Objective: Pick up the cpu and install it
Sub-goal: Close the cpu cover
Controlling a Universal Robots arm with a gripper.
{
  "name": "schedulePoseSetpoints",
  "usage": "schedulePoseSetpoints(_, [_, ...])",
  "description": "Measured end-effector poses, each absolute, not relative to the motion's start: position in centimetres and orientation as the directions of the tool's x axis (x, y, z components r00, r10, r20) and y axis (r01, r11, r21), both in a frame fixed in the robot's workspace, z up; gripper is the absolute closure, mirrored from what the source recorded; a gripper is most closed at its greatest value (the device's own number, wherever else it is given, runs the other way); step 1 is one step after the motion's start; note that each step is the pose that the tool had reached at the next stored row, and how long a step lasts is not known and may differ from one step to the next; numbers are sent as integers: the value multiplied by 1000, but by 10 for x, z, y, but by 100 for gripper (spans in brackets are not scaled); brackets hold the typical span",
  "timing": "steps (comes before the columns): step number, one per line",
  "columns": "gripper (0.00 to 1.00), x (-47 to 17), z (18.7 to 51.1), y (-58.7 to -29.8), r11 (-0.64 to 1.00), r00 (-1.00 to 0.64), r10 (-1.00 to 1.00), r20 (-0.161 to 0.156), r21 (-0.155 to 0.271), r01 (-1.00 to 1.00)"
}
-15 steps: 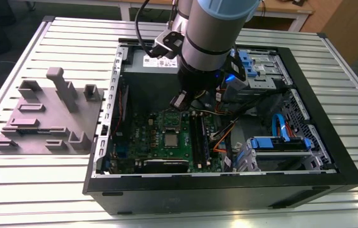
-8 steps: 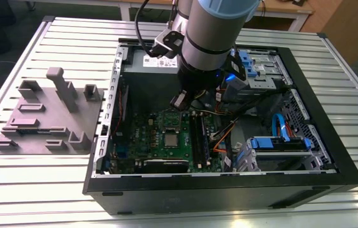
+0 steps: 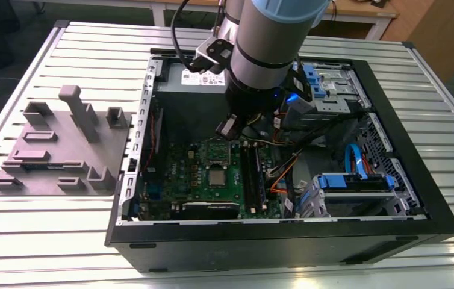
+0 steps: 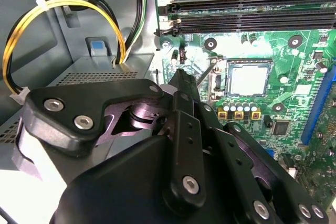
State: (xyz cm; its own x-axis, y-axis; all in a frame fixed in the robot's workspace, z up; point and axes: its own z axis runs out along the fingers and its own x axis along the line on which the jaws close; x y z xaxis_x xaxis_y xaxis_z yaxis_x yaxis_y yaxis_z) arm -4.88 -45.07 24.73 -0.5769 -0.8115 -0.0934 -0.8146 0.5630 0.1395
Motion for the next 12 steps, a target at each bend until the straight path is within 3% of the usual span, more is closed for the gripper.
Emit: schedulePoseSetpoints(12, [90, -49, 247, -459, 549, -563, -821, -94, 139, -824])
